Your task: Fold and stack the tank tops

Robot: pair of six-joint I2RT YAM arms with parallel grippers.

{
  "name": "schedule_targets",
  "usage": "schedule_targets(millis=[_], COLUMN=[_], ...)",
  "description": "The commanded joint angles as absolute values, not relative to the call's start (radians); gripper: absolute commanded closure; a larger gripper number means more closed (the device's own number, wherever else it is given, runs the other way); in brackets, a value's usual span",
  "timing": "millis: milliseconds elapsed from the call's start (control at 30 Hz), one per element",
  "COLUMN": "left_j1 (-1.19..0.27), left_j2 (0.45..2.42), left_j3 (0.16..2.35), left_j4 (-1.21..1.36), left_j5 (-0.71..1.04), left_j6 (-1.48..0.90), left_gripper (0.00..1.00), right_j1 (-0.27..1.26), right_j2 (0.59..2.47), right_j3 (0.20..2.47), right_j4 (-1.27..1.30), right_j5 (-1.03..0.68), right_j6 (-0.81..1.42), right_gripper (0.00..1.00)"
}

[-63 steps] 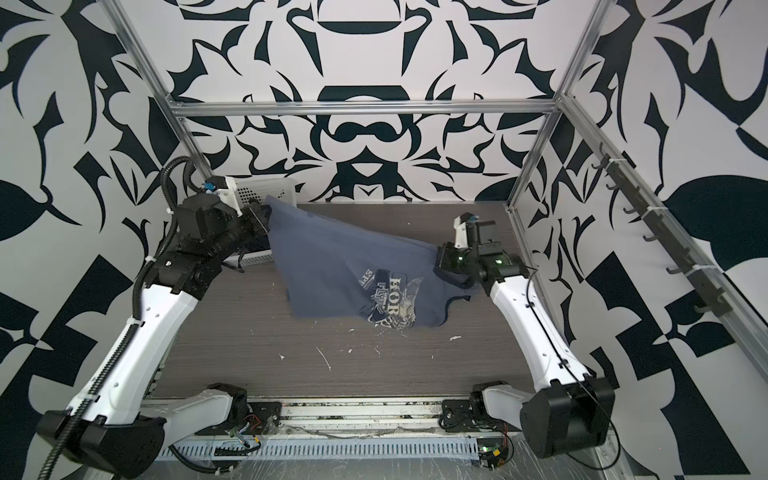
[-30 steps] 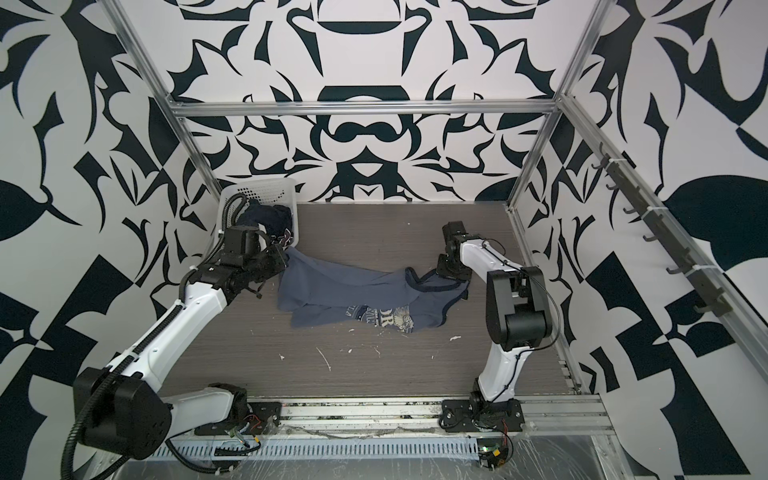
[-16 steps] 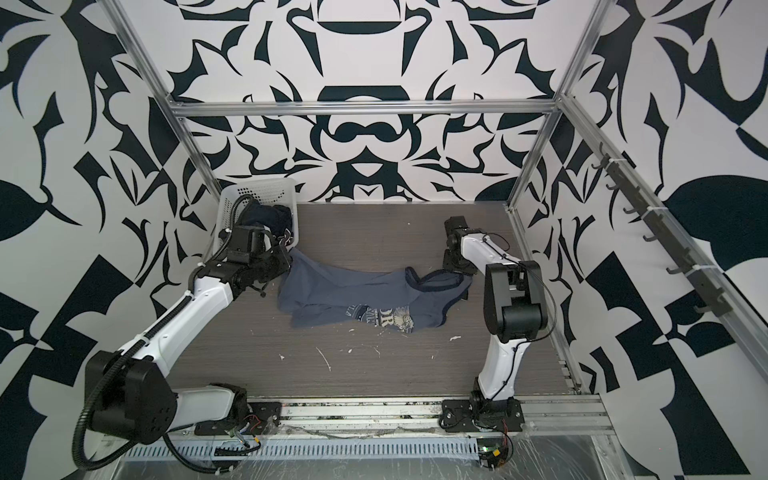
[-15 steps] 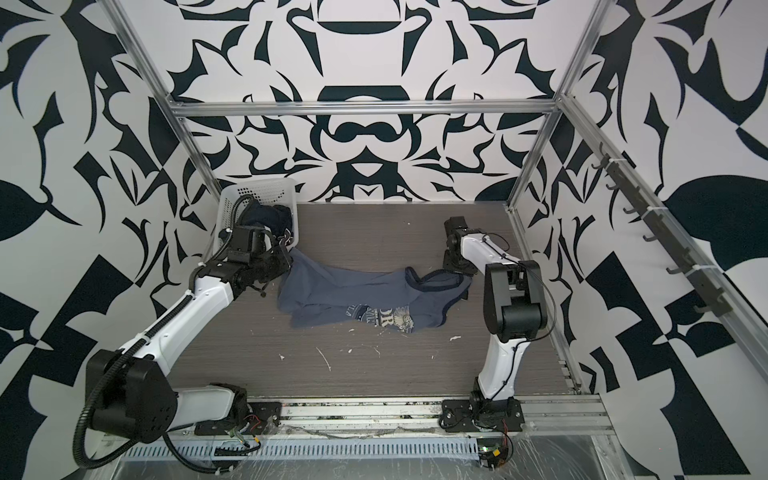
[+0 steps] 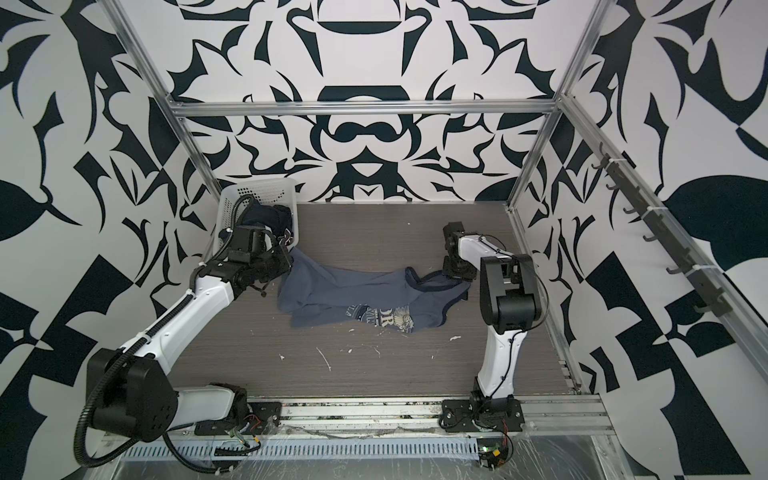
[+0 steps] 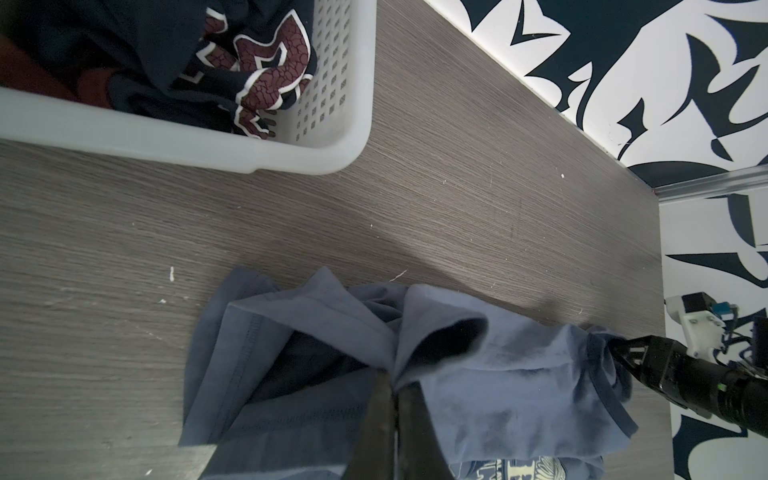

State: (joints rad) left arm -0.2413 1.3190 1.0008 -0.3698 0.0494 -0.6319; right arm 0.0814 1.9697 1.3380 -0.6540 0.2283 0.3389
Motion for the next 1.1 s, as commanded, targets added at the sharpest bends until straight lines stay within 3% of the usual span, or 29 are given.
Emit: schedule_targets(millis=[0,200,333,600,700,767,1067], left_j1=[-0.238,-0.238,-0.228,-0.177,-0.175,-0.173,-0.167], left_j2=[1.325,1.317,1.282,1.168,1.160,1.157,1.167], left_j3=[0.992,0.985,0.981,0.950,0.943,0.937,0.923], left_j4=[-0.366,-0.369,-0.387,-0.386,-0.387,-0.384,-0.374], left_j5=[0.053,0.044,-0.008,-0.046,-0.047,-0.051,-0.025], left_j6=[-0.630,-0.631,-0.621,-0.628,-0.632,-0.635,-0.643], left_gripper=[1.00,1.00,1.00,1.00,1.00,1.00,1.00], right_j1=[0.078,0.078,0.077,-0.011,-0.036,-0.047,-0.173], right_j2=[1.990,1.923,1.798,1.544,1.486,1.458,1.435], right_j3=[1.347,1.335,1.321,1.116,1.037,0.991,0.840], right_j4=[-0.659,-0.663,-0.670,-0.542,-0.509,-0.497,-0.462], right_j5=[0.168,0.205,0.086,-0.344,-0.432,-0.460,-0.412], right_j6=[0.347,0.349,0.341,0.406,0.447,0.469,0.505], right_gripper=[0.59,0.85,0.91,0.92,0.92,0.91,0.67])
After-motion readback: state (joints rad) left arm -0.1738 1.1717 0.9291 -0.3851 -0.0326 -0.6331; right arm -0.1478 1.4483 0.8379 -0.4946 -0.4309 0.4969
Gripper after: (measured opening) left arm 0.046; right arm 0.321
